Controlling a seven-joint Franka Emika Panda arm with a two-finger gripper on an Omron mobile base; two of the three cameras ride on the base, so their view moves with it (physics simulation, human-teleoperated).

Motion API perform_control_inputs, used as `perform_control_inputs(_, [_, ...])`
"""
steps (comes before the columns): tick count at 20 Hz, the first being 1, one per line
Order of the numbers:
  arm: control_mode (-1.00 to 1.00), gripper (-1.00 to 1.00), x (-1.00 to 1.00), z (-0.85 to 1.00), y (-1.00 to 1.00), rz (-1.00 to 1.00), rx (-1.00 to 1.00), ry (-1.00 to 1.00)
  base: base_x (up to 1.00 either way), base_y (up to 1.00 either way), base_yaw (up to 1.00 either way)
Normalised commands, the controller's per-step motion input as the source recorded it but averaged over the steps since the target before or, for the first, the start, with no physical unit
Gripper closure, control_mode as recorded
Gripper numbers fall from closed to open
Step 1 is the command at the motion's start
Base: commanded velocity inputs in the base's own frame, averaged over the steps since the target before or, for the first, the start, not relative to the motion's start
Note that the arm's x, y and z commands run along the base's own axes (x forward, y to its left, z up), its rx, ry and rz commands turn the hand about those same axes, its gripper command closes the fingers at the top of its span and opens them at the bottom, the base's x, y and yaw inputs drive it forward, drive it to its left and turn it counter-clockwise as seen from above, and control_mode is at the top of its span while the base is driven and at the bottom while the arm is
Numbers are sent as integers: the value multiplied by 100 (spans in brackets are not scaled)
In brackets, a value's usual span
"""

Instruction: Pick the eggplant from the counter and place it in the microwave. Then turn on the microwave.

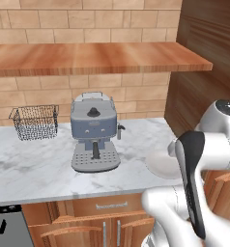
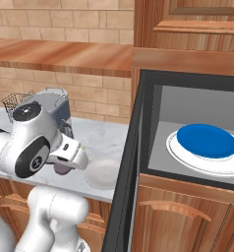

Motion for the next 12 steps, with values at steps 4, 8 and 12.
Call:
perform_control_inputs(4, [-100, 100, -26, 16, 9, 0, -6, 0, 0, 0, 0])
perform_control_inputs(8, [-100, 100, -11, 9, 9, 0, -4, 0, 0, 0, 0])
perform_control_inputs(12, [-100, 100, 0, 1, 2, 0, 0, 0, 0, 0, 0])
